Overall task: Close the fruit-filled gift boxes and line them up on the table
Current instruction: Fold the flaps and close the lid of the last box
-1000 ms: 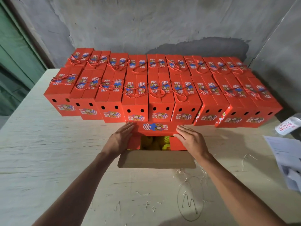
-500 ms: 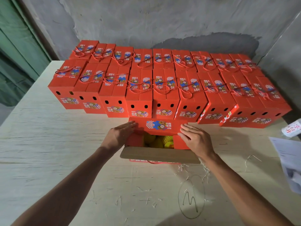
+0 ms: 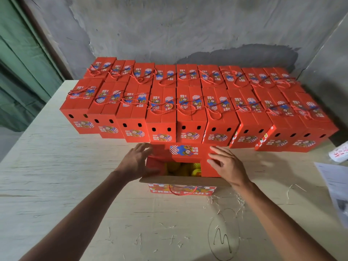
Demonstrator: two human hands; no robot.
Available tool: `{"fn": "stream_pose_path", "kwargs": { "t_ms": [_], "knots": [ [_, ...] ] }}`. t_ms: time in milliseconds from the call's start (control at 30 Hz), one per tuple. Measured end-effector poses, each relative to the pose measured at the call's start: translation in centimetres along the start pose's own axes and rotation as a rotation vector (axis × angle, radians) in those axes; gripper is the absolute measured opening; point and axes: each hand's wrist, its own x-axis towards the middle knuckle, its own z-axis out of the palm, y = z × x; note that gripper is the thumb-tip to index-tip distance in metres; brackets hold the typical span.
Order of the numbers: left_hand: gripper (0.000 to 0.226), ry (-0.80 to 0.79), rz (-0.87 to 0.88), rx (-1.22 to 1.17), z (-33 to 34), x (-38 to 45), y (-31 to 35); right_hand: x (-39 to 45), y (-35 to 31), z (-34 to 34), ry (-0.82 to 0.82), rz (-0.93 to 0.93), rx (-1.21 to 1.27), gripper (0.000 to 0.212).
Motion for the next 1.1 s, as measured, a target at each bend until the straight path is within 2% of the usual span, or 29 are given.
{"fn": "stream_pose_path", "kwargs": {
  "t_ms": [67,200,300,367,467,667,767,900,1000,1100],
  "knots": [
    [0.082,-0.102,0.016,0.197,-0.6,1.6,1.3,-0.1,-0.1,0.5,0.014,0.013,0.003,0.028],
    [0.091,-0.319,-0.077,0.255,-1.5,4.2,3.2,0.2,0.1,0.4,-0.009,0.039,-0.001,0.029],
    [0.090,-0.347,-0.118,0.467,-0.8,4.9,5.2,-0.1,0.1,0.5,-0.003,0.037,0.002,0.030],
    [0.078,-0.308,-0.170,0.504,0.1,5.1,6.3,-0.4,0.1,0.7,-0.002,0.034,0.011,0.031],
    [0.061,-0.225,-0.258,0.406,1.1,4.9,6.8,-0.4,0.1,0.7,0.005,0.048,0.012,0.031],
    [0.055,-0.124,-0.326,0.237,1.8,4.0,6.7,-0.7,-0.3,0.7,0.027,0.079,0.040,0.029],
    [0.063,-0.119,-0.330,0.171,1.7,3.3,6.2,-0.7,-0.7,0.4,0.046,0.091,0.046,0.029],
    [0.058,-0.039,-0.227,0.022,1.7,1.8,4.5,-1.2,-1.3,0.3,0.084,0.084,0.037,0.030],
    [0.036,0.055,-0.081,-0.279,1.6,-0.2,2.7,-1.5,-1.5,0.2,0.131,0.125,0.096,0.026],
    [0.021,0.169,-0.085,-0.351,1.6,-2.0,2.2,-1.5,-1.8,0.0,0.130,0.138,0.167,0.017]
  ]
}}
